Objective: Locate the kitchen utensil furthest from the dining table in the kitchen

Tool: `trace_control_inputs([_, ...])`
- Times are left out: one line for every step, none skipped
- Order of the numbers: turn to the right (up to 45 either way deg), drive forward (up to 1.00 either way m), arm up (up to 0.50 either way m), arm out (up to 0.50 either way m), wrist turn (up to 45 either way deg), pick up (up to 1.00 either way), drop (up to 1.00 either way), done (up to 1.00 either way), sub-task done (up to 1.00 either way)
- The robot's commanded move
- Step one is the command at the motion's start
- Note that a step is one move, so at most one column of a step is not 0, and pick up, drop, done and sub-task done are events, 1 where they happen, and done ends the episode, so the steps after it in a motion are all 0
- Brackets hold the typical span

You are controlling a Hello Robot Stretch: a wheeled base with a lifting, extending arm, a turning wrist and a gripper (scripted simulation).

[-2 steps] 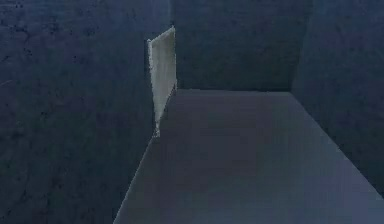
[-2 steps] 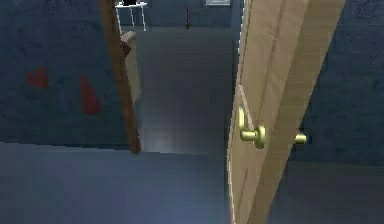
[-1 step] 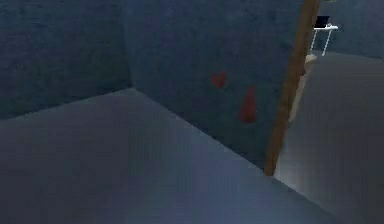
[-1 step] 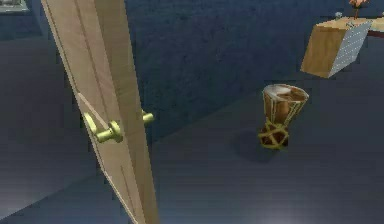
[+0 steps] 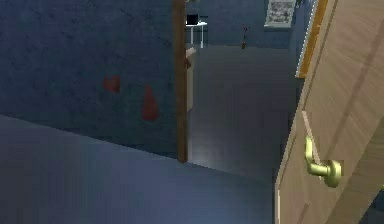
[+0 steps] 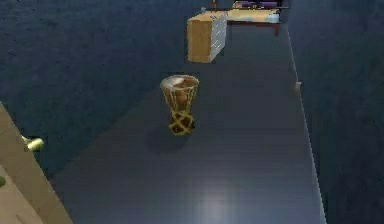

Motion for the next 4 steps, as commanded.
trace_control_inputs([0.0,0.95,0.00,0.00,0.0,0.00,0.00,0.00,0.00])
trace_control_inputs([21.0,0.00,0.00,0.00,0.0,0.00,0.00,0.00,0.00])
trace_control_inputs([0.0,0.45,0.00,0.00,0.0,0.00,0.00,0.00,0.00])
trace_control_inputs([42.0,0.00,0.00,0.00,0.0,0.00,0.00,0.00,0.00])
